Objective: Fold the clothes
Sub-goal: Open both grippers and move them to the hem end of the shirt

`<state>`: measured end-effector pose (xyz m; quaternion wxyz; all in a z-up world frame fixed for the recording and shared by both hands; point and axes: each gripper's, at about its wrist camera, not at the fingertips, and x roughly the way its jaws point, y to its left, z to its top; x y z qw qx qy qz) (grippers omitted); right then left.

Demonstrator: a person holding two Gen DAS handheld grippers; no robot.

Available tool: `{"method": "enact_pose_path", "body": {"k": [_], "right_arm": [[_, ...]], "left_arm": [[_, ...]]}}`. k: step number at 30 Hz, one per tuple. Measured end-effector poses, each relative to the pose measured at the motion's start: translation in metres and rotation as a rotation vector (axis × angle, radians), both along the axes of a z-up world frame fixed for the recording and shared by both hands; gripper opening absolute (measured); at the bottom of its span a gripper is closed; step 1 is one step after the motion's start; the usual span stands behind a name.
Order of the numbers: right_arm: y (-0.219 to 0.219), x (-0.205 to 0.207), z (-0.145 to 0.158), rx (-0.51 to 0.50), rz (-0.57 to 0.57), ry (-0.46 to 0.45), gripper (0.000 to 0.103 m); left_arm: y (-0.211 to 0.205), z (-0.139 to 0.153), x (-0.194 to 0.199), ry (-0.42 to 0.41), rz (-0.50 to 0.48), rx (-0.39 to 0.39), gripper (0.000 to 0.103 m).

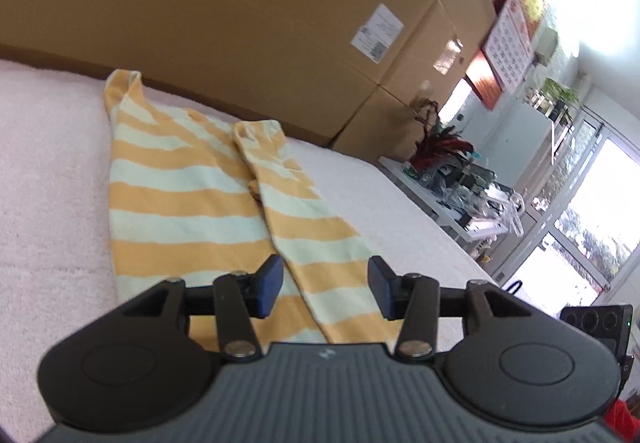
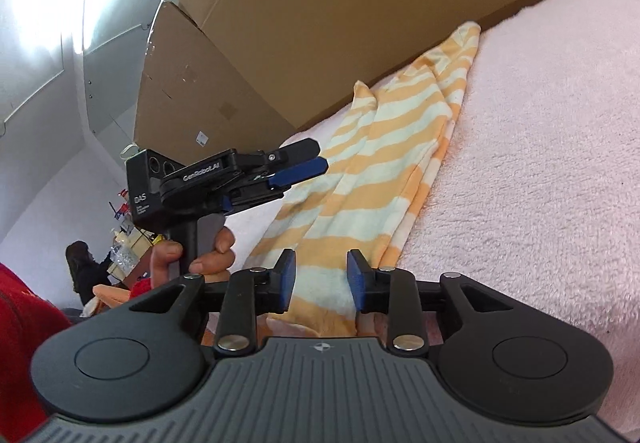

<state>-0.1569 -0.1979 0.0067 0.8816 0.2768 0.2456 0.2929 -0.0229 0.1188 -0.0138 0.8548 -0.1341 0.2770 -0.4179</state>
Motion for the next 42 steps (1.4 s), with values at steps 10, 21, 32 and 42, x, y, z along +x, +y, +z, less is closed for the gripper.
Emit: {"method": "enact_pose_path", "body": {"k": [10,21,32,42], "right_arm": [[0.007,-0.013,-0.001,-0.090,-0.026,-0.124,0.031],[-0.019,-0.002,0.019,0.124,-0.080,-0.143,0.037],[0.015,0.026,0.006,-0.108,-0.063,-0.105,0.044],[0.008,-0.012,0.005,-0.104,0.032,-0.138,0.042]], "left_arm": [[-0.012,-0.021,-0.044,-0.007,-0.196,0.040,0.056],[-0.007,-0.022,-0.062,-0.043,-0.204,0.034,0.064],[0.008,-0.022,-0.078,-0.086,-0.207,0.036,0.076],[0.027,-0.028,-0.082,-0.077,-0.181,-0.020,0.075]]}}
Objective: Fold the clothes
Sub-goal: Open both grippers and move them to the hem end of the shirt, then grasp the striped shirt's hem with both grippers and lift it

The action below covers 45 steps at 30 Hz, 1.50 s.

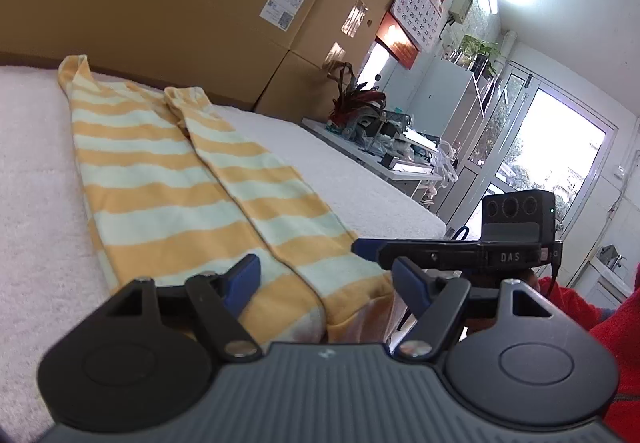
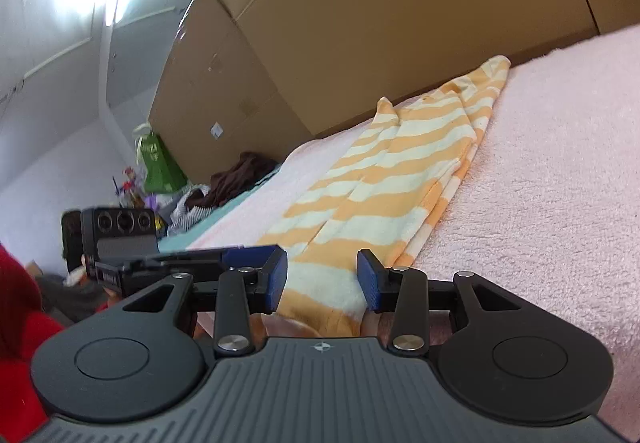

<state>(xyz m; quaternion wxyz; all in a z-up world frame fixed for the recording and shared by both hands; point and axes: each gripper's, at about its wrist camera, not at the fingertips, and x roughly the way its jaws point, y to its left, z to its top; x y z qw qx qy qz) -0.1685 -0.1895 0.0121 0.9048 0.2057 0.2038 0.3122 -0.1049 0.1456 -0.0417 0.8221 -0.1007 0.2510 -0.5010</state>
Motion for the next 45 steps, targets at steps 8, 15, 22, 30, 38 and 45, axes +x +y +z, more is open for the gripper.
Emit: {"method": "enact_pose_path", "body": {"k": [8,15,22,30,38,45], "right_arm": [[-0.011,-0.015,0.001,0.135,0.083,0.031,0.042],[-0.010,-0.023,-0.009,0.120,0.067,0.061,0.037],[-0.009,-0.040,-0.014,-0.029,0.028,0.080,0.065],[-0.011,-0.036,-0.024,-0.084,0.015,0.051,0.065],[-0.008,-0.016,-0.025,-0.080,0.155,0.030,0.058],[-0.006,-0.006,-0.043,-0.085,0.206,0.089,0.055]], "left_arm": [[0.012,0.006,-0.002,0.049,0.007,-0.022,0.075],[0.041,0.010,-0.027,0.073,0.058,0.013,0.076],[0.063,-0.010,-0.050,0.079,0.143,0.130,0.082],[0.067,-0.029,-0.037,0.050,0.165,0.148,0.082],[0.042,-0.045,-0.013,0.032,0.021,0.211,0.080],[0.029,-0.055,-0.006,0.040,-0.029,0.247,0.075]]}}
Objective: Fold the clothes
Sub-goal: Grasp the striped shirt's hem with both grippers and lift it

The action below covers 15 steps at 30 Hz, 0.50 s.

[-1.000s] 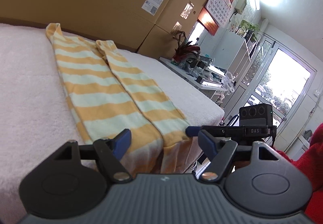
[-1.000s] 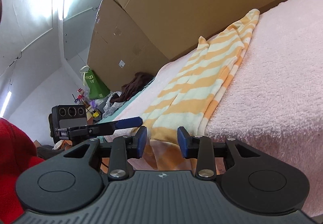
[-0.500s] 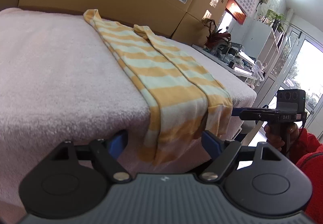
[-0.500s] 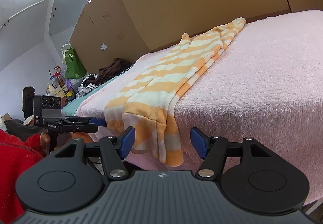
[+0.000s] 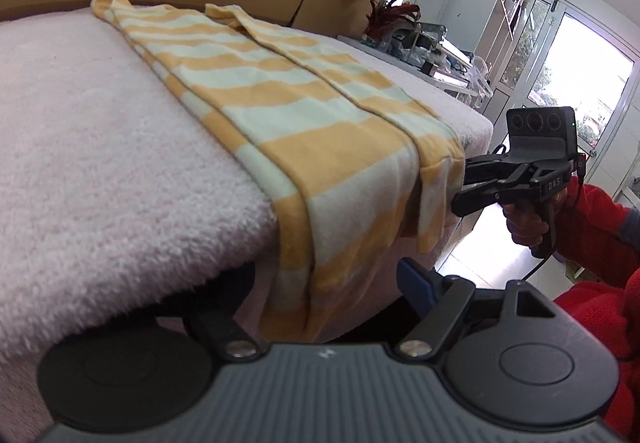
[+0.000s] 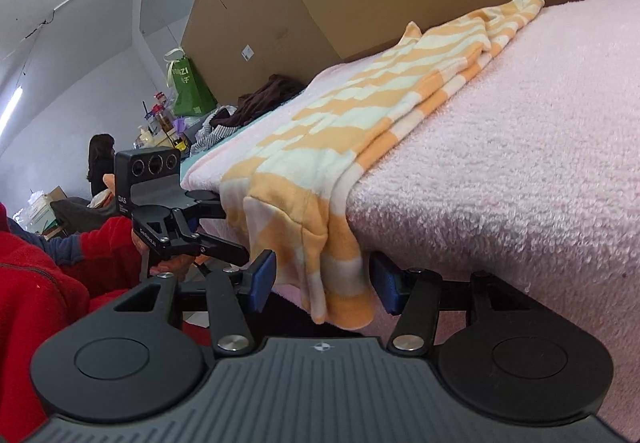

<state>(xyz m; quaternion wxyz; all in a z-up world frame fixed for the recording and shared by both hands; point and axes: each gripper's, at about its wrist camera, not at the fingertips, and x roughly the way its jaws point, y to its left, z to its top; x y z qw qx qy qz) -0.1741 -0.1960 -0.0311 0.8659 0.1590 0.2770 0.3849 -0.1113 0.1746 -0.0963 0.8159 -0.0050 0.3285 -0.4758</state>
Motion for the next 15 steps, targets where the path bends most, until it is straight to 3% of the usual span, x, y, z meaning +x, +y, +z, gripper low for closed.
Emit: {"method": "enact_pose_path", "body": {"k": [1,2,4,6,9,15], "right_arm": [[0.000,0.002,-0.003,-0.001,0.007,0.009,0.049],[0.000,0.003,-0.005,-0.002,0.014,0.017,0.045],[0.000,0.002,-0.006,0.001,0.020,0.020,0.027],[-0.001,-0.003,-0.003,0.011,0.028,0.018,0.015],[-0.001,-0.012,0.005,0.030,0.048,0.025,0.014],[-0.012,-0.011,0.025,0.140,0.071,0.043,0.014]], "left_arm": [[0.000,0.001,-0.001,0.003,-0.007,-0.007,0.059],[0.001,0.003,-0.002,0.007,-0.018,-0.018,0.034],[0.002,0.007,-0.005,0.016,-0.040,-0.026,0.018],[0.004,0.010,-0.009,0.024,-0.054,-0.030,0.018],[0.008,0.016,-0.014,0.059,-0.064,-0.061,0.016],[0.017,0.040,-0.003,0.098,-0.047,-0.197,0.015]]}}
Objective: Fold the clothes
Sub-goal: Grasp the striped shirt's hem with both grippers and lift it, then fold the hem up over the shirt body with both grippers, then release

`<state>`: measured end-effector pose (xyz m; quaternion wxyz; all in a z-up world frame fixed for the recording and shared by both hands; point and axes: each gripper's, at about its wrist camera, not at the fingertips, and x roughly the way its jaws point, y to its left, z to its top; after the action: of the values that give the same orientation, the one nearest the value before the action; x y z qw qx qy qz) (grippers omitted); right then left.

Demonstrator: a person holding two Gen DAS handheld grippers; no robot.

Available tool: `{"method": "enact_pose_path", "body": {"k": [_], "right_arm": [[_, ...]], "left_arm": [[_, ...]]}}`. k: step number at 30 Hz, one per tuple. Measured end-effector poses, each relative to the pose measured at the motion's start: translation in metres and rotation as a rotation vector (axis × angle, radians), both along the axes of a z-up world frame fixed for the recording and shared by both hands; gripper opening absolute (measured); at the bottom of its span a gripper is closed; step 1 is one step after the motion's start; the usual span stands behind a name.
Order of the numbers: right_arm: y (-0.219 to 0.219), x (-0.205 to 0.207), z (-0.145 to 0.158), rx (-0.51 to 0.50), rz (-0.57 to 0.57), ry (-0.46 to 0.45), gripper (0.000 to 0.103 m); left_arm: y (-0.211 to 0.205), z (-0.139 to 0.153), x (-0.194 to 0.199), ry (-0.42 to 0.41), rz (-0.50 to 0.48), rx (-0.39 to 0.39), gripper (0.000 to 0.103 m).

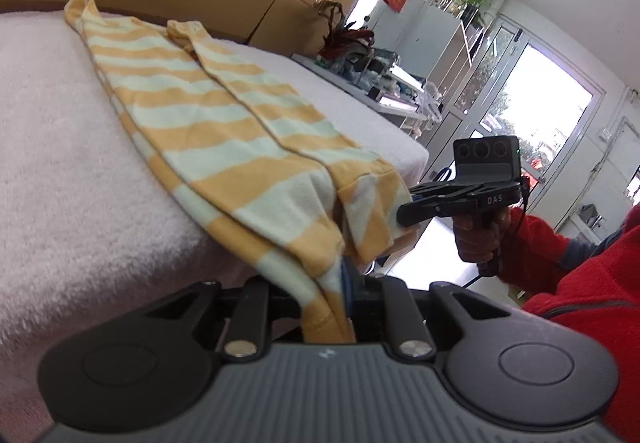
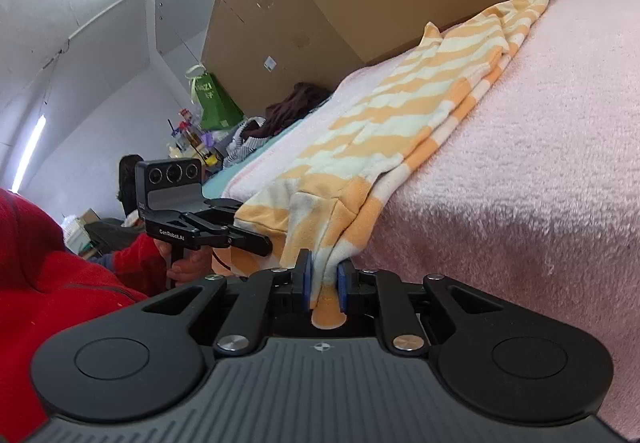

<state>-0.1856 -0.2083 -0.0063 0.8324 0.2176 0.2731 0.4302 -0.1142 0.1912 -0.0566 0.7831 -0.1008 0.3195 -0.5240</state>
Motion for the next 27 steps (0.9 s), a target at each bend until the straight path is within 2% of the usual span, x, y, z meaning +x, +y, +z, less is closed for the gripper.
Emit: {"method": "enact_pose_path", "body": {"k": [6,10,14,18,21,23,27], "right_arm": [[-0.010,0.012,0.027,0.129,0.019,-0.010,0.014],[-0.018,0.036,0.033,0.213,-0.006,0.008,0.014],[-0.020,0.062,0.034,0.225,-0.037,0.035,0.014],[-0.025,0.084,0.030,0.235,-0.069,0.065,0.015],[-0.030,0.098,0.025,0.239,-0.089,0.092,0.017],[-0.033,0.102,0.024,0.260,-0.104,0.099,0.019],[-0.039,0.111,0.022,0.300,-0.134,0.112,0.035]], "left_arm": [[0.009,0.024,0.013,0.043,0.024,-0.137,0.015],[0.012,0.036,0.031,0.082,0.049,-0.219,0.015],[0.006,0.036,0.070,0.137,0.094,-0.243,0.015],[0.000,0.033,0.099,0.172,0.114,-0.226,0.017],[-0.002,0.030,0.116,0.204,0.121,-0.213,0.026],[-0.003,0.027,0.127,0.236,0.125,-0.206,0.045],[0.001,0.024,0.146,0.281,0.147,-0.224,0.058]]}}
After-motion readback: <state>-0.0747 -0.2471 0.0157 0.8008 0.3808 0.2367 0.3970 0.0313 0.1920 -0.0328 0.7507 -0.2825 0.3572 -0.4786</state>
